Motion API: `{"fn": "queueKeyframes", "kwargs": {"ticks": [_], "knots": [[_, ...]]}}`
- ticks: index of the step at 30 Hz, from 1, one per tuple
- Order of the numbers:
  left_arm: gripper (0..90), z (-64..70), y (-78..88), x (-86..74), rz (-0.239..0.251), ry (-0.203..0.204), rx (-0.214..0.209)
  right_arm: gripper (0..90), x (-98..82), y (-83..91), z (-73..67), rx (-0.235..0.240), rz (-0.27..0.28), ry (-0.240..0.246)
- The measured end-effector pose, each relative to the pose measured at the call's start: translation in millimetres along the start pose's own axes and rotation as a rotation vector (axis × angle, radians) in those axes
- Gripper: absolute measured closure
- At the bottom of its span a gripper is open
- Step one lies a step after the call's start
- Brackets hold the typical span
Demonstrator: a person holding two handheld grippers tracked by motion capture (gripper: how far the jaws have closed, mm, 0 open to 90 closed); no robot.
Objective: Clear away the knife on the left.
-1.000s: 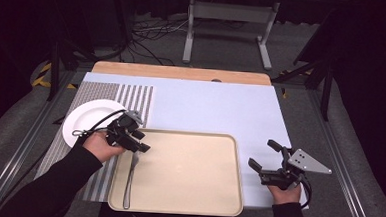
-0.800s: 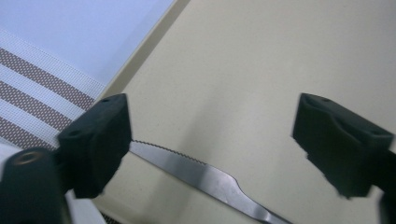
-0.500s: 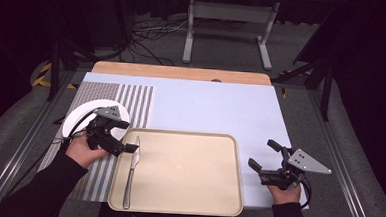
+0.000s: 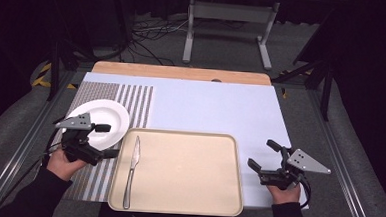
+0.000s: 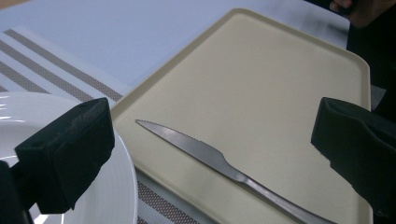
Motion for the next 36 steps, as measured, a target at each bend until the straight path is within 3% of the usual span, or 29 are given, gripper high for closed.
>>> {"fn": "queueKeyframes", "kwargs": {"ticks": [3,5,7,11,15,17,22,27,32,36], "knots": [[0.4,0.9,10.6,-4.7,0.073,-0.015,-0.001,3.2,0.2,-0.1,-0.8,0.003,0.003,-0.002],[0.4,0.9,13.1,-6.0,0.089,-0.02,0.005,3.2,0.0,-0.2,-0.2,0.0,0.002,0.0],[0.4,0.5,23.8,-12.8,0.165,-0.032,0.02,3.2,-0.1,-0.3,-0.6,0.004,0.002,-0.001],[0.4,-0.8,33.1,-22.1,0.216,-0.046,0.053,3.2,-0.1,-0.3,-0.9,0.007,0.002,-0.001],[0.3,-2.2,43.0,-35.3,0.28,-0.006,0.056,3.2,-0.2,-0.2,-0.6,0.007,0.003,0.001],[0.3,-3.0,48.0,-43.0,0.294,0.026,0.053,3.1,-0.1,-0.2,-0.7,0.006,0.004,-0.001],[0.5,-8.0,58.1,-53.2,0.316,0.034,0.09,3.1,-0.2,-0.8,-1.0,0.01,0.005,0.002],[0.5,-13.6,55.0,-60.3,0.298,0.044,0.126,3.0,-0.4,-1.2,-1.0,0.013,0.005,0.002],[0.7,-16.0,52.1,-60.4,0.291,0.017,0.18,3.0,-0.4,-1.3,-1.3,0.015,0.006,0.005],[1.2,-15.8,52.2,-61.8,0.281,0.012,0.181,3.0,0.1,-0.9,-1.8,0.017,0.008,0.0]]}}
Point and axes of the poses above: each handheld gripper's, and its own axes: y roughly backward along the jaws, x roughly out of its top, z roughly to its right, the point moved 9 cm from there along -y, roughly forward along the jaws, and after that the axes turned 8 degrees about -x, right-handed, at the moved point
